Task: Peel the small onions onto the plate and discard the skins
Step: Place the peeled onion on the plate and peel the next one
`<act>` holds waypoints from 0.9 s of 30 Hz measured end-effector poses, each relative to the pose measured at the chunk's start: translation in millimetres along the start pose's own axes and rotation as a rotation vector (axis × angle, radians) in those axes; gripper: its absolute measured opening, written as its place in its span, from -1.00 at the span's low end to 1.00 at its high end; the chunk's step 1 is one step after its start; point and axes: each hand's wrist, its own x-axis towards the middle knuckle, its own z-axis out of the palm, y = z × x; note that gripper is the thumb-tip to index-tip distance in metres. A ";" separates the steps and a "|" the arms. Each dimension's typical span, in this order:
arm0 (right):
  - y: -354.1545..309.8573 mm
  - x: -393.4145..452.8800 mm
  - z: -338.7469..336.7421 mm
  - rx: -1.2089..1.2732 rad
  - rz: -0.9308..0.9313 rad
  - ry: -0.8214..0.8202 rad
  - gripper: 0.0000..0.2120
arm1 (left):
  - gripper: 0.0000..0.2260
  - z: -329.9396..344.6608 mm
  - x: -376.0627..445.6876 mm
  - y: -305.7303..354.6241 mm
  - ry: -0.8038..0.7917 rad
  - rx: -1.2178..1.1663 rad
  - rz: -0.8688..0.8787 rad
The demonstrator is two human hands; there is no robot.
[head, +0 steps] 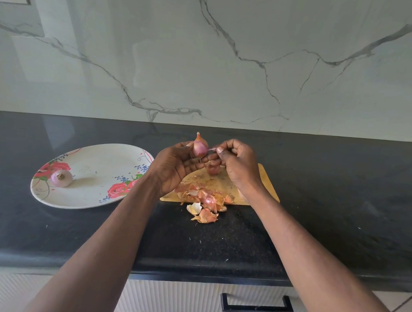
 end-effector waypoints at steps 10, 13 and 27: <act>1.1 0.5 -4.6 0.008 0.067 0.016 -0.97 | -0.78 -2.3 0.4 2.5 0.007 -0.078 0.015; 1.7 -0.2 -5.3 -0.059 0.057 0.002 -0.92 | -0.82 -1.9 -1.0 3.9 0.018 -0.071 0.010; 4.7 0.0 -2.4 -0.058 0.038 -0.034 -0.91 | -0.81 -0.5 -2.6 2.1 -0.020 0.098 0.005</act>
